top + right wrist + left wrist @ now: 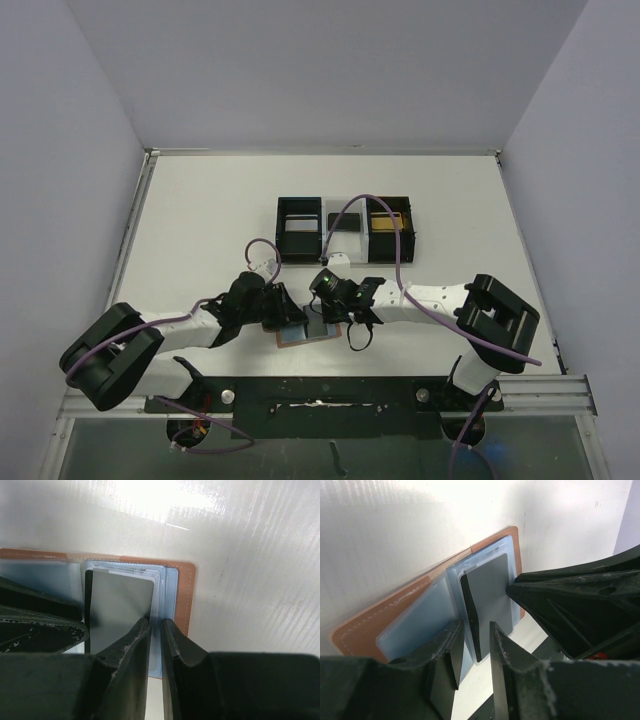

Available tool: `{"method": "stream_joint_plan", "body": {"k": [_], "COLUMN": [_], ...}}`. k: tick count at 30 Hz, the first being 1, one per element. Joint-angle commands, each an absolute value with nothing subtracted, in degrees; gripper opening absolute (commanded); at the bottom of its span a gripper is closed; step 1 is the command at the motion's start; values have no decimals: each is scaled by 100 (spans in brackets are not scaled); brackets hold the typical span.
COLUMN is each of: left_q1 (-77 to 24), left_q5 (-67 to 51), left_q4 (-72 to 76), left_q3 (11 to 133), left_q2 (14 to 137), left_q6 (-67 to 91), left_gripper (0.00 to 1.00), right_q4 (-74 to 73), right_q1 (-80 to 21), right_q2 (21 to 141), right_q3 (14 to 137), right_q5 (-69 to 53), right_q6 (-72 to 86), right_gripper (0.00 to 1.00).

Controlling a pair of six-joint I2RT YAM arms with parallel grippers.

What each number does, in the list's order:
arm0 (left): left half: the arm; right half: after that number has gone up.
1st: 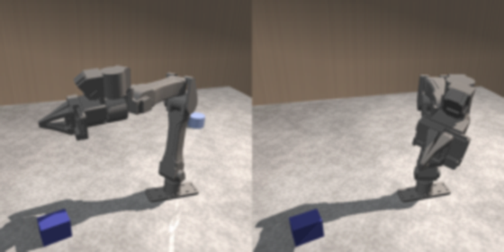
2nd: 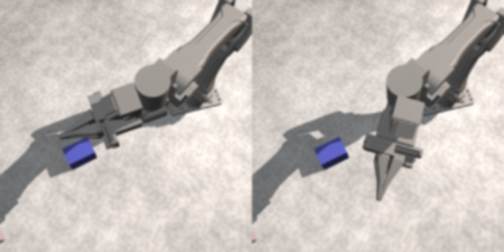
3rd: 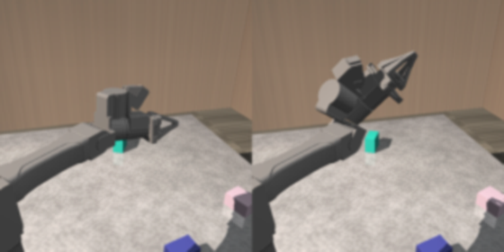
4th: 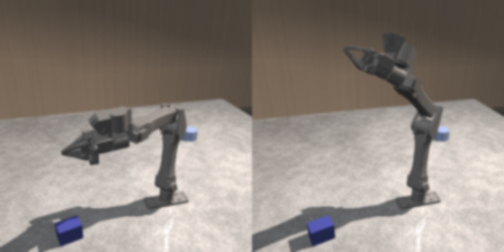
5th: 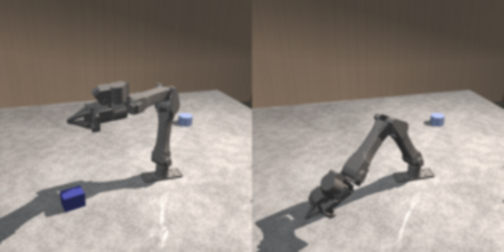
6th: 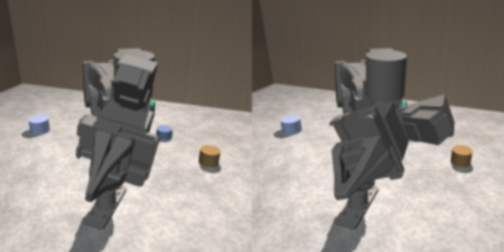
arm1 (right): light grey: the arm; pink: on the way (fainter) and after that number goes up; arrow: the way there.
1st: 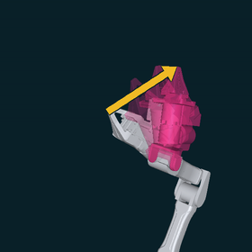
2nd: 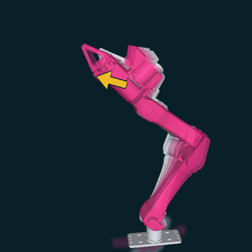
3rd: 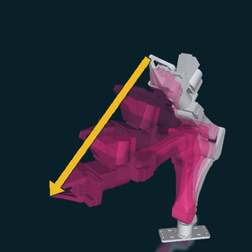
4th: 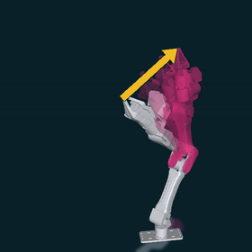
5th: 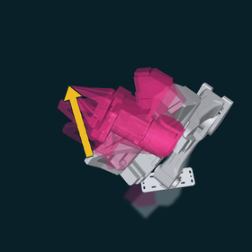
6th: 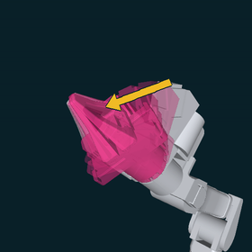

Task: Take the credit cards out of the card holder

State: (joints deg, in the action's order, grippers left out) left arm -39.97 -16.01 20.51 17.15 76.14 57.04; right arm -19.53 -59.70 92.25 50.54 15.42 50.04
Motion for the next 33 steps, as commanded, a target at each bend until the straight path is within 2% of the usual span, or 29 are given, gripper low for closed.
{"method": "stream_joint_plan", "body": {"k": [1, 7, 15, 33], "left_q1": [-3998, -4168, -4225, -4109], "left_q5": [-1730, -1228, -1208, -910], "left_q4": [2296, 1366, 1642, 1392], "left_q3": [1846, 2233, 2155, 1798], "left_q2": [7801, 8074, 8234, 7402], "left_q6": [5734, 5428, 5493, 5418], "left_gripper": [27, 24, 0, 0], "right_q4": [-2268, -2263, -2183, -2166], "right_q1": [-5972, -5972, -5966, -5764], "right_q2": [9438, 9415, 9395, 9256], "right_q3": [4804, 4768, 4729, 4473], "right_q5": [1510, 1502, 1452, 1407], "right_q6": [4916, 4965, 4957, 4913], "right_gripper": [14, 15, 15, 15]}}
